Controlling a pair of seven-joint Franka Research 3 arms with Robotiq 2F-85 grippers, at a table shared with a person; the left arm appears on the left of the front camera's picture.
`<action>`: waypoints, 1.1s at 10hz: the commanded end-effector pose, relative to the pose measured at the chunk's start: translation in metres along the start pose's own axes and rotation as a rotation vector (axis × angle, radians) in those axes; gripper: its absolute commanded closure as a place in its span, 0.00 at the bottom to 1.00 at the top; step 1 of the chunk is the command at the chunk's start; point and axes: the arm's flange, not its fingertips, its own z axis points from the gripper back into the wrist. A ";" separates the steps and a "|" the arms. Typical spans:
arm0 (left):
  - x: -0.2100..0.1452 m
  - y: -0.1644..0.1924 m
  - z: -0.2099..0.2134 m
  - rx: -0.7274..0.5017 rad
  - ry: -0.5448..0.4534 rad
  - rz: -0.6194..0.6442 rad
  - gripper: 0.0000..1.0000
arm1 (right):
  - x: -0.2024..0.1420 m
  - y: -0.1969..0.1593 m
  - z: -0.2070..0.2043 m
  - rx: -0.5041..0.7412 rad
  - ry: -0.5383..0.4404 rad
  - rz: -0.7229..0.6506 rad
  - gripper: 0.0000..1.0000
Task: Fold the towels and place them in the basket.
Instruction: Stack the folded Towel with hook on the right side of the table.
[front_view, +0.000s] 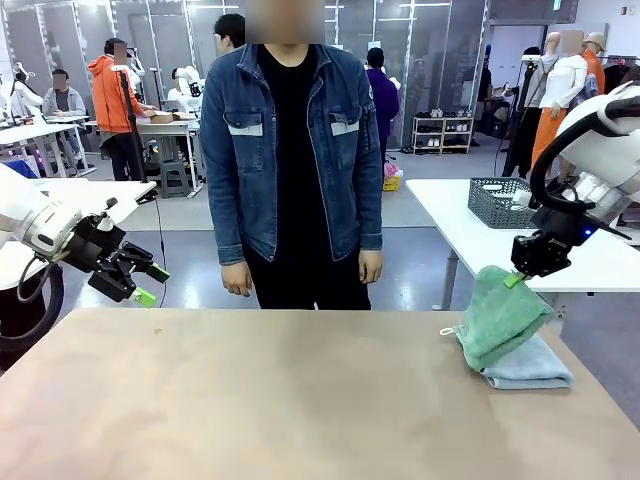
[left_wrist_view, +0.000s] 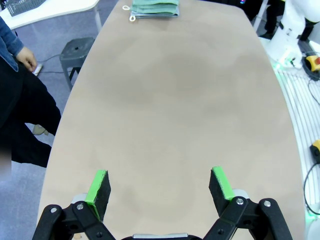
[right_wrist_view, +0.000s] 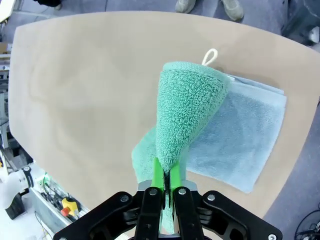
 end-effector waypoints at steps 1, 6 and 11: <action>0.000 0.000 0.000 -0.002 0.003 0.002 0.00 | 0.020 -0.023 -0.001 0.058 0.023 0.043 0.95; 0.000 0.000 0.000 -0.002 0.003 0.002 0.00 | 0.018 -0.105 -0.030 0.188 0.025 -0.053 0.95; 0.000 0.000 0.000 -0.002 0.003 0.002 0.00 | 0.004 -0.147 -0.056 0.144 0.064 -0.113 0.75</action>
